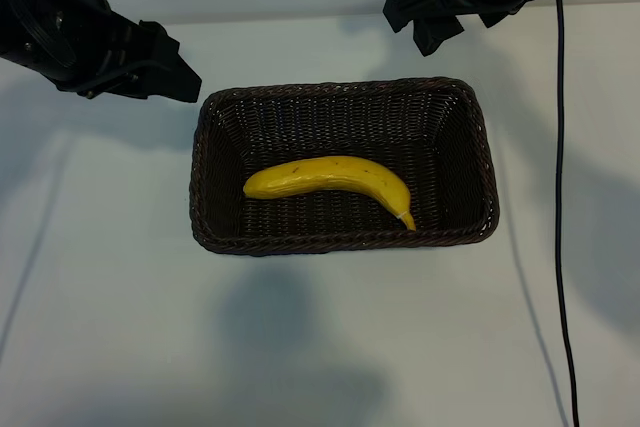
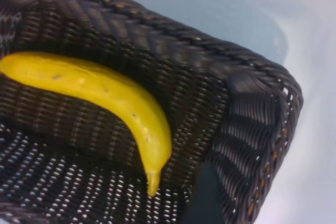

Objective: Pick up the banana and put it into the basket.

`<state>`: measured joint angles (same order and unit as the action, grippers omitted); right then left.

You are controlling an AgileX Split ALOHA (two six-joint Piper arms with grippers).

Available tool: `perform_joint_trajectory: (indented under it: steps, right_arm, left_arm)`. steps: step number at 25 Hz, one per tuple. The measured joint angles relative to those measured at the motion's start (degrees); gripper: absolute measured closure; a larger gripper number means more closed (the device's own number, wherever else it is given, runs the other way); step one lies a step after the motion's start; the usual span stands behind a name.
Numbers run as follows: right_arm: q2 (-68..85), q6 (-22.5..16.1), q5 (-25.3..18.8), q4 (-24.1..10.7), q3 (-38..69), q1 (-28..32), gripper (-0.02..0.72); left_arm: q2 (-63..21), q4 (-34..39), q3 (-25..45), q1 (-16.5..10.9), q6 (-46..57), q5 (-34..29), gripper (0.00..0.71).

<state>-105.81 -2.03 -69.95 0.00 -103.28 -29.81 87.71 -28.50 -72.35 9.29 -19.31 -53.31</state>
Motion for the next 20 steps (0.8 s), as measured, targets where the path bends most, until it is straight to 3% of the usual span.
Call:
perform_joint_trajectory:
  steps: [20]
  right_arm:
    - [0.0, 1.5, 0.0, 0.0, 0.0, 0.0, 0.1]
  left_arm:
    - [0.0, 0.0, 0.0, 0.0, 0.0, 0.8, 0.114]
